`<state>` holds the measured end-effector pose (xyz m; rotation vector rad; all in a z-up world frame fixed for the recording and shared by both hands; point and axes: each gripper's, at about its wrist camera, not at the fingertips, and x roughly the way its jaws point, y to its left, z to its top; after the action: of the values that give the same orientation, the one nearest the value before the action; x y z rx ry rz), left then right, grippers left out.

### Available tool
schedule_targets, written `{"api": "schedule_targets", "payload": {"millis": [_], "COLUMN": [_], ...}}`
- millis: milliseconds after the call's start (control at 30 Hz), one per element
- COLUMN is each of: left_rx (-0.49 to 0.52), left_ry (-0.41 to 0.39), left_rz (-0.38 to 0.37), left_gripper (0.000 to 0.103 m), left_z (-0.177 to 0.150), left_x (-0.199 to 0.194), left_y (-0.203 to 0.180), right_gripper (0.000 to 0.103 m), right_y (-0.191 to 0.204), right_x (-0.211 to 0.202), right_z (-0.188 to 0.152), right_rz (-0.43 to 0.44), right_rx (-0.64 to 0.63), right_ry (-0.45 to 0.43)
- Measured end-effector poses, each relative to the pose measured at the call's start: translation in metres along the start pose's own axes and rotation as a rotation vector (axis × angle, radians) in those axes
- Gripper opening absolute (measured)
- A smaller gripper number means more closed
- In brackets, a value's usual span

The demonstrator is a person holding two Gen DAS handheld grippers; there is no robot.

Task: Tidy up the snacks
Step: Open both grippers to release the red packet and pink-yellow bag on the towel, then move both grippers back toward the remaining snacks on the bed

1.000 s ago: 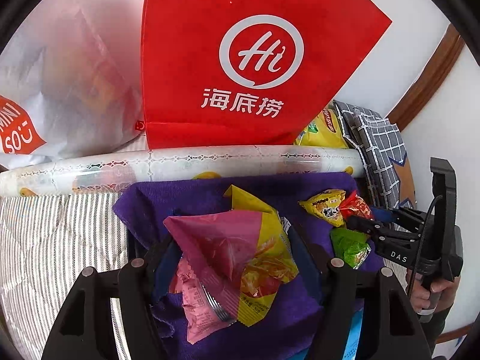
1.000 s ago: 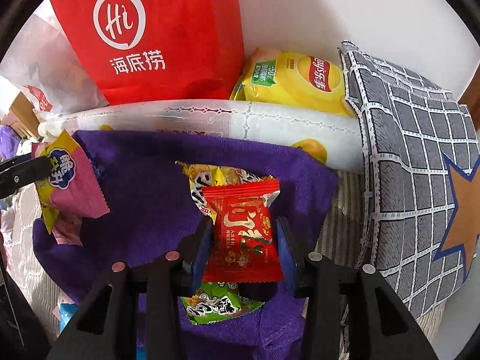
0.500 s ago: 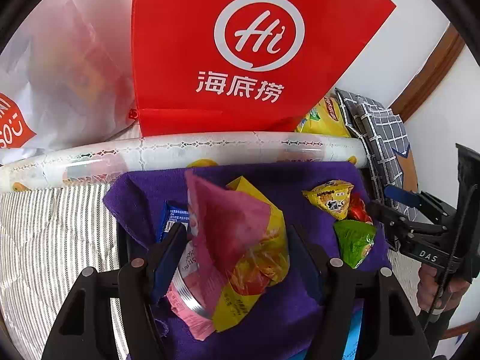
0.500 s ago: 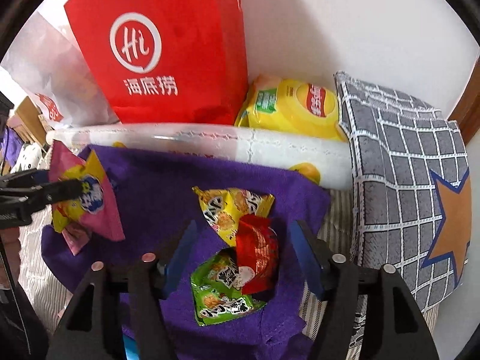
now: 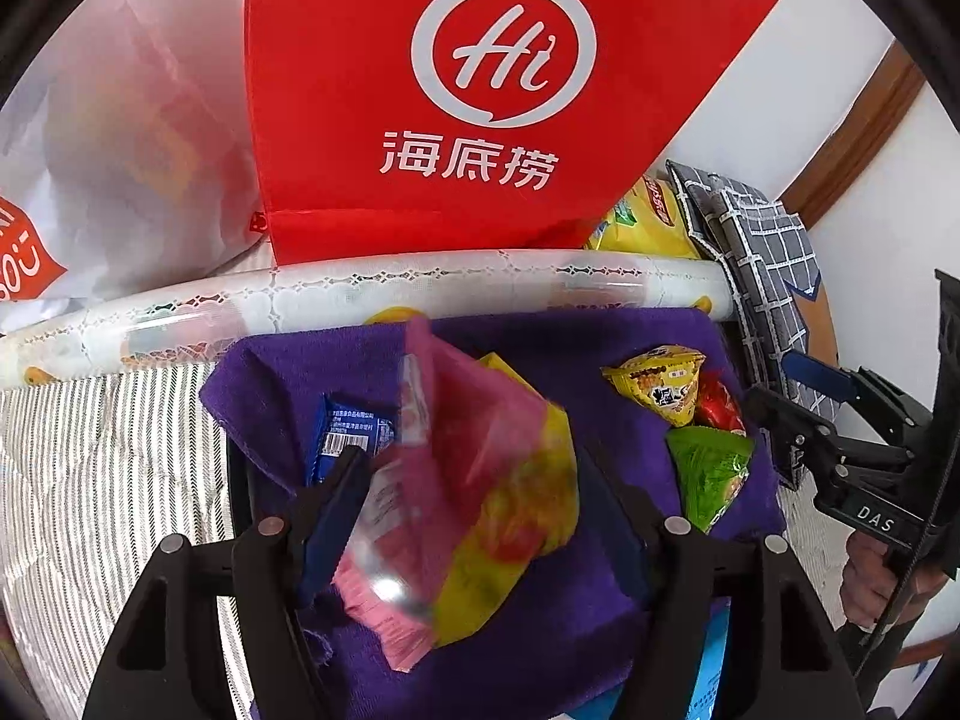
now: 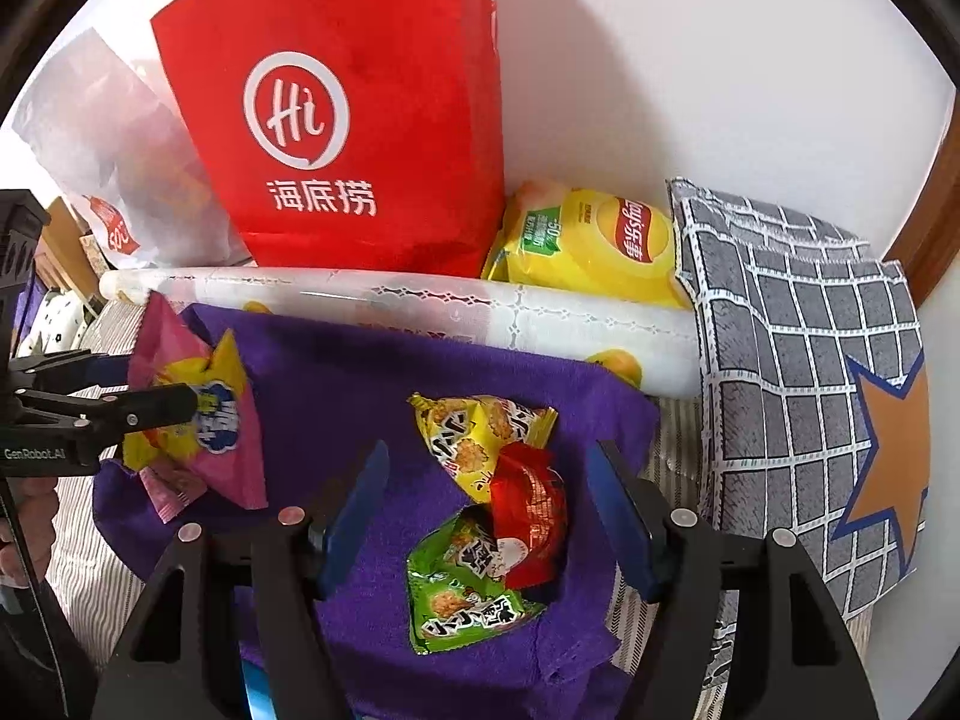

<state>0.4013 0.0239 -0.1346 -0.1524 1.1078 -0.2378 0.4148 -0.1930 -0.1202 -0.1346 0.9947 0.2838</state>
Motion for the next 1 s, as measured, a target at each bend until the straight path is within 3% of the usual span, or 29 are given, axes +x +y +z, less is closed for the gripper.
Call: {"api": "schedule_targets", "payload": {"millis": [67,433,533,633,833,1000], "left_rx": [0.011,0.0,0.003,0.008,0.015,0.067], "left_ry": [0.0,-0.05,-0.092,-0.128,-0.171,-0.231], "left_rz": [0.01,0.01,-0.032,-0.044,-0.053,-0.011], "left_gripper": [0.078,0.078,0.078,0.078,0.076,0.076], "left_z": [0.0,0.001,0.0,-0.001,-0.006,-0.023], "left_x": [-0.001,-0.02,-0.033,-0.047,-0.072,-0.102], "left_y": [-0.002,-0.001,-0.001,-0.003,-0.013,-0.031], "right_gripper": [0.069,0.077,0.082,0.087,0.088,0.088], "right_y": [0.001,0.01,0.009,0.008,0.006,0.014], "right_x": [-0.003,-0.032,-0.046,-0.063,-0.092,-0.114], "right_z": [0.001,0.001,-0.007,-0.024,-0.062,-0.093], "right_rz": [-0.015,-0.025,-0.071,-0.112,-0.128,-0.135], "right_rx": [0.014,0.048,0.086,0.125,0.184,0.178], "right_ry": [-0.005,-0.072,-0.115,-0.155,-0.168,-0.169]}}
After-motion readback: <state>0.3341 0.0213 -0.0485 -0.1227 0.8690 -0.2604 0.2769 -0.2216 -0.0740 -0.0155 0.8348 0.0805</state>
